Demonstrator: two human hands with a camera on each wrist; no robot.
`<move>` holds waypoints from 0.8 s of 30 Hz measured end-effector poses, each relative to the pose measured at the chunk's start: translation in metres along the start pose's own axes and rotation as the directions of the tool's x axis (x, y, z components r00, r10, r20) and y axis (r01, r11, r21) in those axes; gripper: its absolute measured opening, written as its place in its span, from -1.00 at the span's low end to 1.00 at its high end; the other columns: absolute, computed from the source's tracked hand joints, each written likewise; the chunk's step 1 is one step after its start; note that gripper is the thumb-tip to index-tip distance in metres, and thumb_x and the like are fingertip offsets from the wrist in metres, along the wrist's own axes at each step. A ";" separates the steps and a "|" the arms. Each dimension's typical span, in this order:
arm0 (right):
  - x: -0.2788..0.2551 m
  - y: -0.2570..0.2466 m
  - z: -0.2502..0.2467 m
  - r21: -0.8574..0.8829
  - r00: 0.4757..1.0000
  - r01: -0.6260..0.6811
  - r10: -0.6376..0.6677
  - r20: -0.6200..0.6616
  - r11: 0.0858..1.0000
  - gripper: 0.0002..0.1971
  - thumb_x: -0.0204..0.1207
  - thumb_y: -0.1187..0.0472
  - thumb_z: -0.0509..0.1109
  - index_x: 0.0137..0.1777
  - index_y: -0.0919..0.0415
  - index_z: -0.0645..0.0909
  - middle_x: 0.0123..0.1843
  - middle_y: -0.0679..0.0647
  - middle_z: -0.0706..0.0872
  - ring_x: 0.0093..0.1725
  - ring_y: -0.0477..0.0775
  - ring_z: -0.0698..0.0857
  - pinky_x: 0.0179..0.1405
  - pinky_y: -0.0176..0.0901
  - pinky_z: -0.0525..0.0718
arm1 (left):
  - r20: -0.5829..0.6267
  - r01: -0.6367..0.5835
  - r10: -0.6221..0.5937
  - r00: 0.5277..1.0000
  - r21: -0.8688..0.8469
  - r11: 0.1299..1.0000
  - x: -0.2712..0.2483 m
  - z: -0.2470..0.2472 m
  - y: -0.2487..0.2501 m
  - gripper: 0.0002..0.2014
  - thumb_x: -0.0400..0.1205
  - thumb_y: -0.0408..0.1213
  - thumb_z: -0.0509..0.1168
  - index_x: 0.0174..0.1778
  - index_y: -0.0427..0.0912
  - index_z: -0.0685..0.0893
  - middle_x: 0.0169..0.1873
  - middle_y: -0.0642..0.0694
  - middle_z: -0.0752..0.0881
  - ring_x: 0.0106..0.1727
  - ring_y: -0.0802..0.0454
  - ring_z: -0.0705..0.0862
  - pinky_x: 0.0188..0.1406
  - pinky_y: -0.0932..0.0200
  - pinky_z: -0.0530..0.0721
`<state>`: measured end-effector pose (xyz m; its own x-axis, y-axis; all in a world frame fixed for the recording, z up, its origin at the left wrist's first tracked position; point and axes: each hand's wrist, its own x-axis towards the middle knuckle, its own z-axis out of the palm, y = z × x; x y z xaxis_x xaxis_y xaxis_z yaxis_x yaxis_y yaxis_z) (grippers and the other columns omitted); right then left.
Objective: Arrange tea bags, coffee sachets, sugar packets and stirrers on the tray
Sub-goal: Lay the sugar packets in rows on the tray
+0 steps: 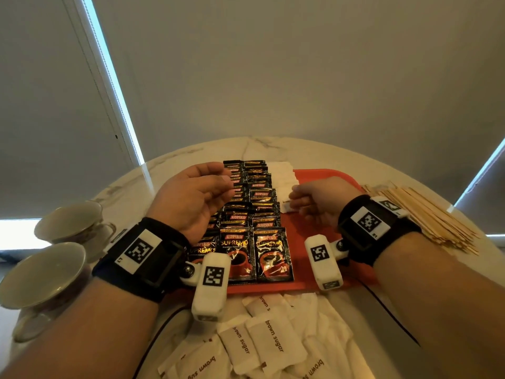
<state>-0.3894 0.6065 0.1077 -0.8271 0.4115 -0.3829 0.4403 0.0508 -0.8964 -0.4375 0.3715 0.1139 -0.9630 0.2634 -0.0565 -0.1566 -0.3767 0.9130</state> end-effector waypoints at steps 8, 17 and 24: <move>0.030 -0.011 -0.008 0.423 0.993 0.089 -0.045 -0.112 0.902 -0.36 0.58 -0.10 0.50 0.61 0.08 0.48 0.61 0.10 0.51 0.53 0.15 0.53 0.40 0.10 0.58 | -0.007 0.018 -0.018 1.000 -0.032 0.999 0.000 0.000 0.001 -0.83 0.68 -0.56 0.36 0.11 -0.25 0.76 -0.15 -0.13 0.86 -0.21 0.04 0.85 -0.15 0.13 0.86; 0.036 -0.014 -0.002 0.433 0.999 0.049 -0.051 -0.006 0.900 -0.20 0.64 -0.28 0.33 0.78 0.02 0.19 0.78 0.12 0.26 0.73 0.20 0.29 0.59 0.21 0.37 | -0.019 0.041 -0.042 0.999 -0.039 0.998 0.005 -0.003 0.002 -0.85 0.69 -0.51 0.37 0.08 -0.22 0.76 -0.08 -0.15 0.85 -0.15 0.01 0.83 -0.12 0.12 0.87; 0.036 -0.030 0.003 0.396 0.999 0.053 -0.049 -0.019 0.917 -0.13 0.56 -0.34 0.35 0.77 0.03 0.20 0.78 0.12 0.26 0.73 0.26 0.27 0.68 0.38 0.24 | -0.046 0.060 -0.063 0.997 -0.056 0.997 0.001 -0.002 0.005 -0.85 0.69 -0.51 0.37 0.09 -0.23 0.76 -0.05 -0.18 0.84 -0.13 -0.02 0.83 -0.14 0.10 0.86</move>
<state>-0.4336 0.6171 0.1204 -0.8412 0.4253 -0.3339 0.2214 -0.2924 -0.9303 -0.4398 0.3677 0.1177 -0.9603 0.2458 -0.1320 -0.2262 -0.4095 0.8838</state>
